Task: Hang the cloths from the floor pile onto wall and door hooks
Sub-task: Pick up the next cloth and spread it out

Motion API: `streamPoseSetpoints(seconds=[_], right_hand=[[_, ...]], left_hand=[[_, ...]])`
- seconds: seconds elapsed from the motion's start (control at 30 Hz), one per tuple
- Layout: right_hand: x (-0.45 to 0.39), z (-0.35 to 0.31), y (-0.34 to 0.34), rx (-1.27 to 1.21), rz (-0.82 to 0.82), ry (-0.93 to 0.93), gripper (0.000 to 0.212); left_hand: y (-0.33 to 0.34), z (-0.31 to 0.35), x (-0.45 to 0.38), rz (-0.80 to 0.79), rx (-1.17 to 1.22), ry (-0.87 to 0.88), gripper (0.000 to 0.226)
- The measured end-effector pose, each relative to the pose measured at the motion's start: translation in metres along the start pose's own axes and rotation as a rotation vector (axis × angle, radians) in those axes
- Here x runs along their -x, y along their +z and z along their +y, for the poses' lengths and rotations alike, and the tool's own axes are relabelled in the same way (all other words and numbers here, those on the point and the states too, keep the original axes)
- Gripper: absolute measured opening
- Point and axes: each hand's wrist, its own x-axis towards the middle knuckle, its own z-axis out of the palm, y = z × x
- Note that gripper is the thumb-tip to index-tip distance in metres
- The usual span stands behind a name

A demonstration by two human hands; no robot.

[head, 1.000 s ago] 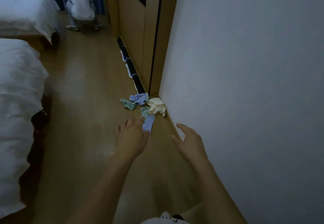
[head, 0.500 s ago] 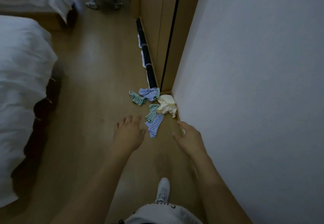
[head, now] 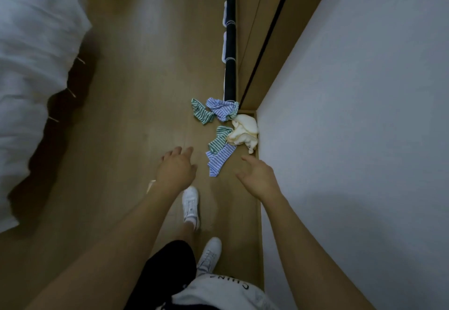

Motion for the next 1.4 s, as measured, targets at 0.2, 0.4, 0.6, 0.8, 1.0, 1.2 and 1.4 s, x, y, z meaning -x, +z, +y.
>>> streamPoseSetpoints(seconds=[0.2, 0.4, 0.6, 0.8, 1.0, 1.2, 1.4], right_hand=[[-0.079, 0.004, 0.009, 0.045, -0.088, 0.050, 0.040], [-0.166, 0.014, 0.022, 0.144, -0.242, 0.203, 0.051], [-0.254, 0.042, 0.049, 0.152, -0.277, 0.237, 0.048], [-0.338, 0.103, 0.104, 0.234, -0.373, 0.219, 0.049], [-0.410, 0.182, 0.176, 0.297, -0.482, 0.162, 0.048], [-0.460, 0.259, 0.240, 0.306, -0.624, 0.180, 0.035], [-0.488, 0.308, 0.280, 0.301, -0.657, 0.168, 0.051]], left_hand=[[0.011, 0.000, -0.085, -0.071, 0.041, 0.008, 0.058], [0.037, -0.003, -0.177, -0.221, 0.032, 0.029, 0.055], [0.086, -0.017, -0.257, -0.335, -0.047, 0.024, 0.050], [0.177, -0.025, -0.320, -0.350, -0.082, 0.072, 0.048], [0.291, -0.033, -0.381, -0.404, -0.060, 0.068, 0.051], [0.405, -0.040, -0.436, -0.555, 0.213, -0.074, 0.074], [0.485, -0.036, -0.471, -0.590, 0.392, -0.122, 0.095]])
